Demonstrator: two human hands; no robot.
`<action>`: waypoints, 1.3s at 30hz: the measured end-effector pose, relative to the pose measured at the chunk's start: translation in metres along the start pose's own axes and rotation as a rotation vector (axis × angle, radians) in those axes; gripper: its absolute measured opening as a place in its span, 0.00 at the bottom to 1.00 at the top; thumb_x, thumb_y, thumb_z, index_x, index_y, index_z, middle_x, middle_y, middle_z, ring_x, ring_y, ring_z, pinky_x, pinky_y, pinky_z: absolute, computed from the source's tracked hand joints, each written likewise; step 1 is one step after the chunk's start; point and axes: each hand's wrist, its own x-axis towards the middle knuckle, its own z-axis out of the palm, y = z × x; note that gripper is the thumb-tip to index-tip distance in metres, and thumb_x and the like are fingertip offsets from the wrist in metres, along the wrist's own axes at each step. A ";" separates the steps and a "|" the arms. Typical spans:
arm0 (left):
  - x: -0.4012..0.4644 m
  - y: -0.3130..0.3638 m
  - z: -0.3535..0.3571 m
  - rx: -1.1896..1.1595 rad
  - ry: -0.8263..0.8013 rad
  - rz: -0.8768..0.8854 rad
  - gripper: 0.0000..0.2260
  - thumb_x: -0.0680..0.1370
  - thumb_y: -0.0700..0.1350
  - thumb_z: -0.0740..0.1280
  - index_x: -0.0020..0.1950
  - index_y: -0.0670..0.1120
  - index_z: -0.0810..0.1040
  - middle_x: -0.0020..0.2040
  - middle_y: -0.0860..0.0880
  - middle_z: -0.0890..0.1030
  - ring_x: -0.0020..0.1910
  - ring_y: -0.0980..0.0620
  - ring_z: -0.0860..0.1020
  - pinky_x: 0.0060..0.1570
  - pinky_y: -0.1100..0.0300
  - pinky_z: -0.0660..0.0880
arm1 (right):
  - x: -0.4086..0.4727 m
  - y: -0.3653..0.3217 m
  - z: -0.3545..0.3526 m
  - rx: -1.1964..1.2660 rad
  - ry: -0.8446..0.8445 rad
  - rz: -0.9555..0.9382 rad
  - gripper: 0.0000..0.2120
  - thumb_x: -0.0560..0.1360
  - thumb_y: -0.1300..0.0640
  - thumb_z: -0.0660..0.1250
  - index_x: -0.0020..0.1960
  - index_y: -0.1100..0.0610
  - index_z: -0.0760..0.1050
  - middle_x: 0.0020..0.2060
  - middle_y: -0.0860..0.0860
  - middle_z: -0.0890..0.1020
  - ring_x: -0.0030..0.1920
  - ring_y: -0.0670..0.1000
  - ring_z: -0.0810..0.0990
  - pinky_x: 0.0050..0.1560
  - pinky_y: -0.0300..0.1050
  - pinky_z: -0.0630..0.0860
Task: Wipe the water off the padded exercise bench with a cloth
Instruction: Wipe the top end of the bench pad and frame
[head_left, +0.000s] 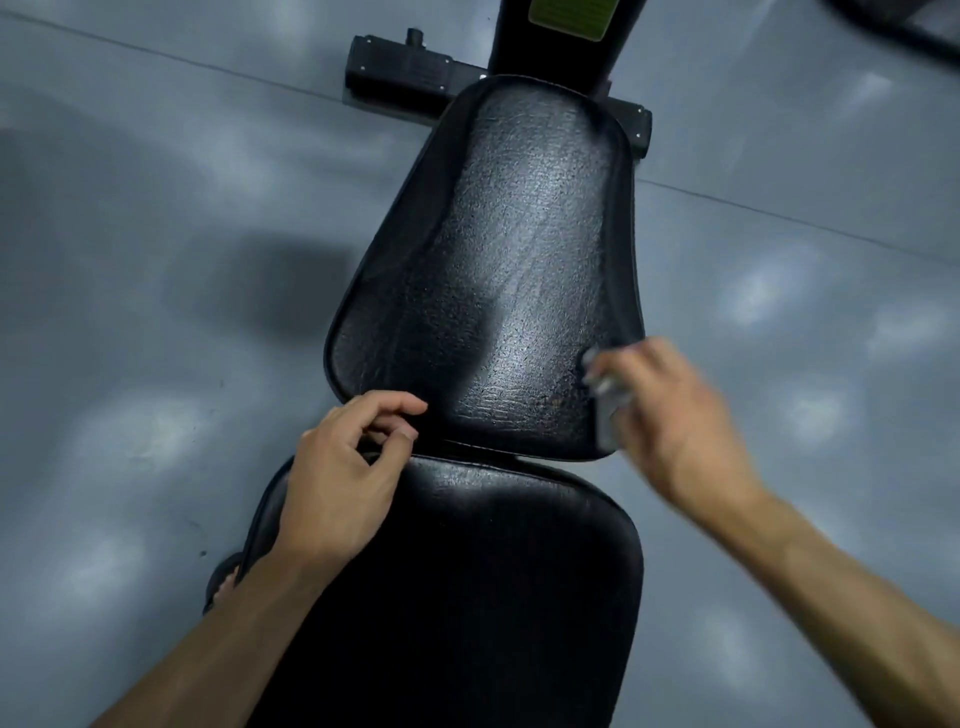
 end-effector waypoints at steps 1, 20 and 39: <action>-0.001 0.000 0.000 0.033 -0.012 -0.003 0.16 0.78 0.39 0.70 0.52 0.62 0.81 0.43 0.56 0.83 0.49 0.56 0.81 0.51 0.70 0.70 | 0.004 0.016 -0.009 -0.001 0.076 0.108 0.17 0.74 0.62 0.61 0.60 0.52 0.76 0.54 0.52 0.76 0.49 0.59 0.79 0.47 0.45 0.73; 0.002 0.009 0.010 0.223 0.035 -0.045 0.08 0.75 0.37 0.71 0.42 0.50 0.79 0.40 0.57 0.80 0.43 0.57 0.78 0.42 0.68 0.73 | -0.044 0.002 0.016 0.206 -0.104 -0.034 0.24 0.75 0.64 0.66 0.70 0.52 0.70 0.57 0.48 0.76 0.55 0.54 0.77 0.52 0.50 0.76; 0.009 -0.021 -0.022 -0.038 -0.169 0.125 0.12 0.78 0.37 0.68 0.46 0.55 0.81 0.43 0.54 0.86 0.47 0.59 0.83 0.56 0.60 0.76 | -0.096 -0.072 0.061 0.413 0.325 0.782 0.06 0.78 0.50 0.66 0.52 0.47 0.81 0.45 0.50 0.84 0.43 0.51 0.83 0.51 0.57 0.80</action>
